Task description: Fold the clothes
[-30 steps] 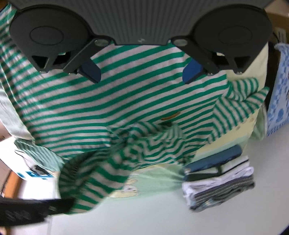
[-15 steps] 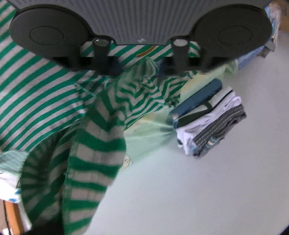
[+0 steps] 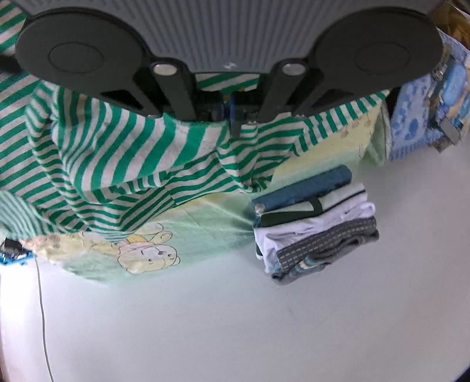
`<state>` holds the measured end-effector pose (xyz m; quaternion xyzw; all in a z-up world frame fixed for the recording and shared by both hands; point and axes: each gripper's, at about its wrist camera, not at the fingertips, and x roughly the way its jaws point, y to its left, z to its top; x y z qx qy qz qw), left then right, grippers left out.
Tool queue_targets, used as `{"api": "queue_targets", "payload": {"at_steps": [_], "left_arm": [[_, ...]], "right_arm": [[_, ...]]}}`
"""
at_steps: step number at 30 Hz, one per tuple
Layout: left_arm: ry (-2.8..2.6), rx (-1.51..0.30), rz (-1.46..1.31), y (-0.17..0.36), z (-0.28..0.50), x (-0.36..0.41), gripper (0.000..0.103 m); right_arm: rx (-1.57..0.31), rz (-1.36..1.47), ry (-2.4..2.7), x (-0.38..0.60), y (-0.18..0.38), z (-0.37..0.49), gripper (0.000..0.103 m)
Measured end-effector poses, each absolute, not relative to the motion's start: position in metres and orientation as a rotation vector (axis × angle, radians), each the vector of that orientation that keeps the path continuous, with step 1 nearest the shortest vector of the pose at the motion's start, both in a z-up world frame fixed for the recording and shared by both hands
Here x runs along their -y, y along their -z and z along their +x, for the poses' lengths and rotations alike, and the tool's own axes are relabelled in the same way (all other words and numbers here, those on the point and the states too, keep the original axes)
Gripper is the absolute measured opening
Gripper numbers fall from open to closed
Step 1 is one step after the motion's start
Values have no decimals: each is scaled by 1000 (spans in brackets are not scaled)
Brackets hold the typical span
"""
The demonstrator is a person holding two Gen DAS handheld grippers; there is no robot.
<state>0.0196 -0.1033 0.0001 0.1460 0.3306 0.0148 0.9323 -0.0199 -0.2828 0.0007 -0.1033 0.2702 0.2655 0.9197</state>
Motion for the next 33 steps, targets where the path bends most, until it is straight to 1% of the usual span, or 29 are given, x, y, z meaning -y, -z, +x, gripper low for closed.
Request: {"api": "queue_targets", "payload": {"at_steps": [4, 7, 8, 9, 10, 11, 12, 13, 16, 18, 21, 23, 25, 27, 28, 29, 30, 33], "left_arm": [[-37, -671, 299, -7, 16, 103, 7], [-38, -671, 298, -10, 15, 103, 7], [-40, -670, 295, -11, 14, 103, 7], [-42, -668, 288, -13, 13, 101, 8], [-46, -665, 283, -15, 11, 99, 9], [-54, -660, 284, -16, 10, 97, 10], [-61, -656, 286, -17, 8, 95, 10], [-61, -653, 285, -18, 5, 93, 12], [-36, -652, 274, -20, -3, 90, 14], [-13, -649, 281, -18, -11, 91, 17], [14, -624, 322, -12, -26, 99, 27], [30, -588, 375, -7, -34, 109, 42], [31, -553, 439, -2, -37, 120, 49], [39, -517, 500, 2, -37, 132, 49], [45, -499, 524, 4, -37, 137, 54], [47, -485, 530, 4, -34, 140, 56], [39, -474, 541, 5, -30, 142, 56], [-5, -475, 554, 4, -13, 144, 44]], "right_arm": [[-489, -390, -534, 244, 32, -19, 50], [-461, -540, -499, 217, 56, -9, 49], [-450, -579, -478, 212, 61, -6, 46], [-440, -611, -456, 209, 65, -4, 38], [-434, -613, -439, 209, 66, -1, 21], [-432, -576, -427, 214, 62, 1, 13], [-428, -525, -418, 221, 56, 2, 9], [-417, -474, -407, 229, 49, 2, 8], [-371, -348, -386, 251, 21, 1, 7], [-334, -261, -385, 266, -2, -3, 7], [-273, -180, -400, 282, -31, -9, 7], [-245, -177, -411, 286, -43, -17, 7], [-236, -172, -420, 290, -47, -20, 7], [-235, -162, -431, 292, -51, -20, 7], [-240, -153, -437, 289, -52, -17, 7], [-240, -141, -440, 288, -53, -12, 7], [-237, -123, -440, 290, -54, -10, 7], [-223, -78, -441, 299, -60, -10, 7]]}}
